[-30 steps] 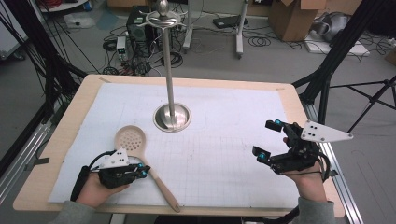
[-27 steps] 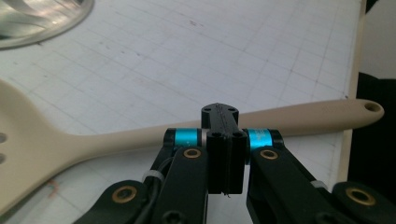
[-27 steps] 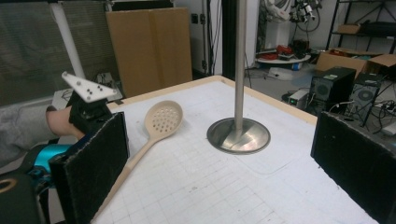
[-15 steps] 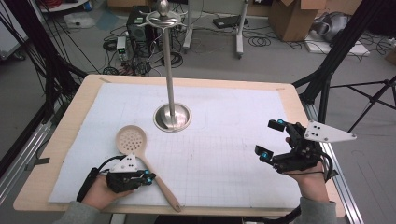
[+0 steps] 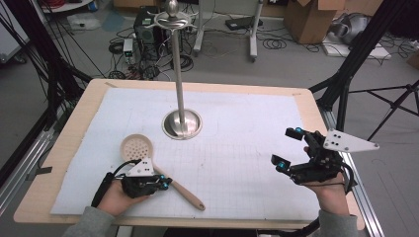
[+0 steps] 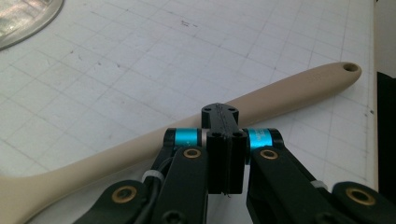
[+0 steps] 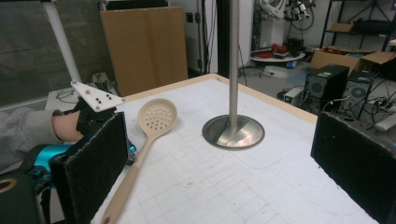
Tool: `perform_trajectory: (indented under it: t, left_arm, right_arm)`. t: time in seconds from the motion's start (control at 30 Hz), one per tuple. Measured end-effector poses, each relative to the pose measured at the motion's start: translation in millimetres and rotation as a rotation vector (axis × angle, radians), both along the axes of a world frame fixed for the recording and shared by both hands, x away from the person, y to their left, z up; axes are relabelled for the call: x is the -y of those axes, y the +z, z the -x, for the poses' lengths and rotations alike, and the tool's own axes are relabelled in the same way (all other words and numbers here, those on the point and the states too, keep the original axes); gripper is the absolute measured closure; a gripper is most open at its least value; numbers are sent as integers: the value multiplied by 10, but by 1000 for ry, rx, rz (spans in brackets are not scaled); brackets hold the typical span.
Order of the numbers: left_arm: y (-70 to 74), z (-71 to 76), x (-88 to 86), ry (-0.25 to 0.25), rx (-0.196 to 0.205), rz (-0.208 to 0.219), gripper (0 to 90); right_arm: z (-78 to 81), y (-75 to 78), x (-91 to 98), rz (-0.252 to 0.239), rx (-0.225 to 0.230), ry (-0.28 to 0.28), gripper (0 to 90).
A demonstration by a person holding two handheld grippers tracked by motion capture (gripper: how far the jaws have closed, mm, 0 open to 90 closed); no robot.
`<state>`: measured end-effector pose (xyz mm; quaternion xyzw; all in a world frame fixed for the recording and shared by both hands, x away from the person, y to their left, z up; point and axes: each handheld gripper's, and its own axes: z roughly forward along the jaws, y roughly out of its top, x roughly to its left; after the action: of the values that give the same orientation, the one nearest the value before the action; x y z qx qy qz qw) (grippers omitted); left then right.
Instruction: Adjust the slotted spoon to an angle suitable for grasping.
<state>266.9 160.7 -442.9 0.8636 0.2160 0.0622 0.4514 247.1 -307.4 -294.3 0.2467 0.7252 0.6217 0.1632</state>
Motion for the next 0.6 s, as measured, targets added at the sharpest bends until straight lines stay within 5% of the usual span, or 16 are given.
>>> perform_trajectory:
  t: [0.6]
  left_arm:
    - [-31,-240,226,68,8,24,898]
  right_arm:
    - [74,-10,61,2,-13,-14,31]
